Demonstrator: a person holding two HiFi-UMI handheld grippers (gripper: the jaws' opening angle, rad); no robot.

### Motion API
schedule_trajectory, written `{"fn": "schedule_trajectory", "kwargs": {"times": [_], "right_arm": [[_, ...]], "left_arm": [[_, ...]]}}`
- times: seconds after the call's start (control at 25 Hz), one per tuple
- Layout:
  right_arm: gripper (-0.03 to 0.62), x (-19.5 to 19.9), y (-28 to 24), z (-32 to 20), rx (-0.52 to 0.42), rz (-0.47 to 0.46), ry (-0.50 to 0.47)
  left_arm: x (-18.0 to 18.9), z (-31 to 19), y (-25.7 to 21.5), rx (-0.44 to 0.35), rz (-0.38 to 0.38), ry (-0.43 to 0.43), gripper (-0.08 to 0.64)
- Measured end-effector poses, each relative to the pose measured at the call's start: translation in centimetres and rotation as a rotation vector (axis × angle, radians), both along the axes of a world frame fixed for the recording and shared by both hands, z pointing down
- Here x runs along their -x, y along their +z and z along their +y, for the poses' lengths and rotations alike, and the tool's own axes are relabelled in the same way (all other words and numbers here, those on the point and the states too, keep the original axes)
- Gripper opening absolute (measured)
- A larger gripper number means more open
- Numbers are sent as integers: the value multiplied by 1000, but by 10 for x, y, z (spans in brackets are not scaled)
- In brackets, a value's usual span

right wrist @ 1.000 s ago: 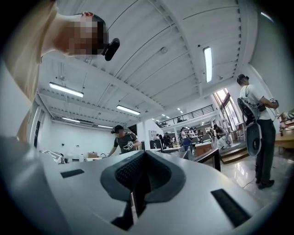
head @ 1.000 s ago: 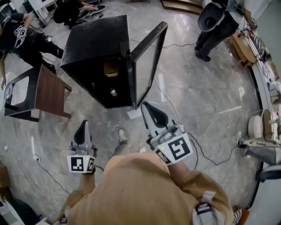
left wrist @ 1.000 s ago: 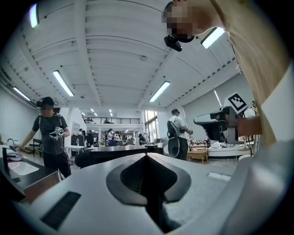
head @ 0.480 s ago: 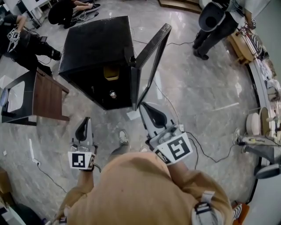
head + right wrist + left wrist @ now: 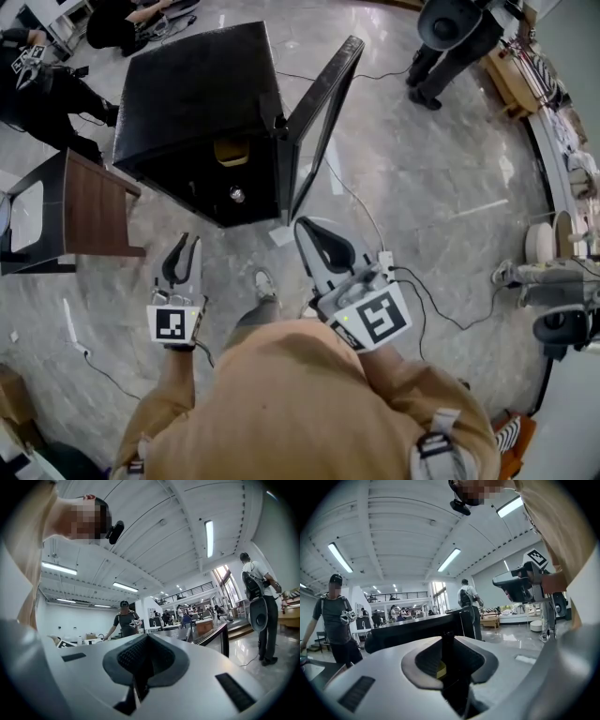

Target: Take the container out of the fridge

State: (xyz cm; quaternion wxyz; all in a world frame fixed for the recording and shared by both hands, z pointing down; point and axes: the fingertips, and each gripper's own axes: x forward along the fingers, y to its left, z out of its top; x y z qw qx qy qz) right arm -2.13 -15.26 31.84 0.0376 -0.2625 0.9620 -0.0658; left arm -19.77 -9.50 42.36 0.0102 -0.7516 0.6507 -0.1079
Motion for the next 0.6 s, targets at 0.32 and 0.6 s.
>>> {"fn": "schedule_trajectory", "kwargs": {"times": [0.32, 0.6], "right_arm": [[0, 7, 8, -8, 9, 8, 22], [0, 13, 15, -15, 16, 39, 41]], "left_arm": [[7, -36, 27, 19, -90, 83, 63], [11, -70, 62, 83, -162, 166, 75]]}}
